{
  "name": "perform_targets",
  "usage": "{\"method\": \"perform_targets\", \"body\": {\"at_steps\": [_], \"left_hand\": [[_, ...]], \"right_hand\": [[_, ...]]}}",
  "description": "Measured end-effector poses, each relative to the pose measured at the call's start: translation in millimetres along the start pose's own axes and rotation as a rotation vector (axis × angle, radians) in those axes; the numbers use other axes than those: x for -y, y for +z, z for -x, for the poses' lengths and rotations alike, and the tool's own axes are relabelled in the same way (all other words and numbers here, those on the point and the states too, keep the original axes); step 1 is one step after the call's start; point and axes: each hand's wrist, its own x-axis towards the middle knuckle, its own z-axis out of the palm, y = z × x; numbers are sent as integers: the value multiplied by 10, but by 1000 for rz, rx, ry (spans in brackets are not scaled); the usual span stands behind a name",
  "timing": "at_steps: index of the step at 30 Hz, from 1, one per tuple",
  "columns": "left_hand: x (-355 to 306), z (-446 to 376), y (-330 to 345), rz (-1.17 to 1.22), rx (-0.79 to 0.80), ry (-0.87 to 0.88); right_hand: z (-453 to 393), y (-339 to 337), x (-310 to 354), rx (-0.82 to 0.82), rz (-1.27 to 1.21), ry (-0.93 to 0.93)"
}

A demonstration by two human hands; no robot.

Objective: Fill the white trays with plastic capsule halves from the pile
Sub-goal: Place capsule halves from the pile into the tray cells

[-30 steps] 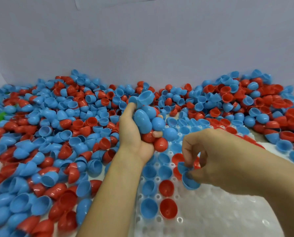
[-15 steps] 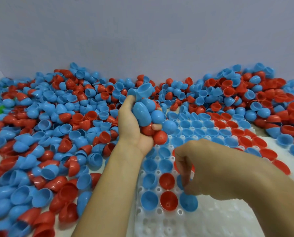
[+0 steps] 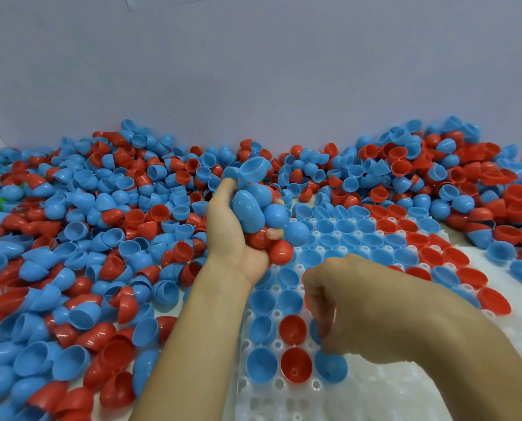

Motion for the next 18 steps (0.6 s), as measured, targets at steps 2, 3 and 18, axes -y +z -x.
{"method": "perform_targets", "body": {"at_steps": [2,3,18], "left_hand": [[-3,11,5,-7,15,6],[-5,17,12,-4,21,5],[21,65,69,-64,83,-54]], "right_hand": [[-1,-21,-29,30,-41,-8],[4,-46,-48,47,-77,-17],[-212,-84,-236,-467,-670,-123]]}}
